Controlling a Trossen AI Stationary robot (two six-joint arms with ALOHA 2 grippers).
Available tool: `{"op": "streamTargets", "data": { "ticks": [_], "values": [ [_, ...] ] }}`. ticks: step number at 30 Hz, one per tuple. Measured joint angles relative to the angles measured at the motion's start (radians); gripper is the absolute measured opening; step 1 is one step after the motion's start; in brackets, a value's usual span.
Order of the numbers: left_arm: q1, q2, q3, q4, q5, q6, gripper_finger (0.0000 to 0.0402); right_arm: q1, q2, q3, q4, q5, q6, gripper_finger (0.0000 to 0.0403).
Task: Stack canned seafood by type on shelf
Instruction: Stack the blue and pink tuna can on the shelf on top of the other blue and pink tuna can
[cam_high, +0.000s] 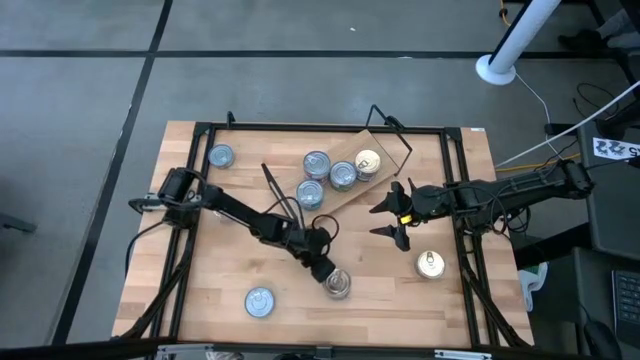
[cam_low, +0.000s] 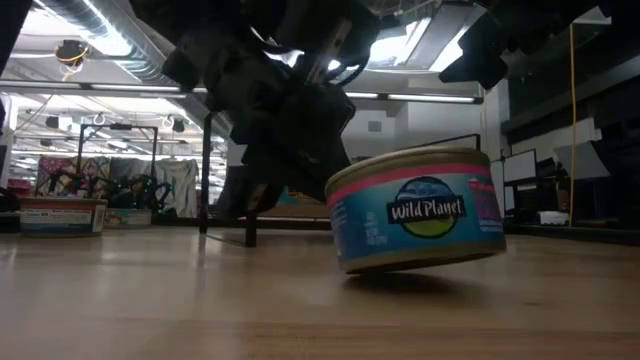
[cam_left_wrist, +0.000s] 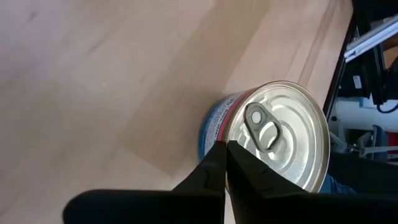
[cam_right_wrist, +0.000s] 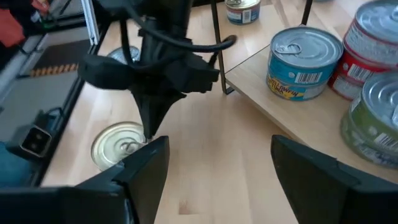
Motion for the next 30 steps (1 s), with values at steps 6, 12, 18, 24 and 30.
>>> {"op": "streamTargets", "data": {
  "ticks": [6, 12, 18, 24, 30],
  "values": [
    [0.028, 0.0, 0.0, -0.001, 0.006, 0.008, 0.0001, 0.007, 0.04, 0.0, 0.002, -0.005, -0.17, 0.028],
    [0.04, 0.0, 0.0, -0.001, 0.009, -0.004, 0.0001, 0.075, 0.142, 0.0, 0.001, -0.007, -0.355, 0.028],
    [0.044, 0.0, 0.0, -0.002, 0.009, -0.033, 0.0001, 0.179, 0.245, -0.001, 0.023, 0.076, -0.492, 0.028],
    [0.045, 0.0, 0.0, -0.002, 0.009, -0.092, 0.0001, 0.26, 0.334, -0.001, 0.098, 0.207, -0.603, 0.028],
    [0.044, 0.0, 0.0, -0.003, 0.008, -0.161, 0.0001, 0.269, 0.357, -0.001, 0.136, 0.21, -0.64, 0.028]
  ]
}}
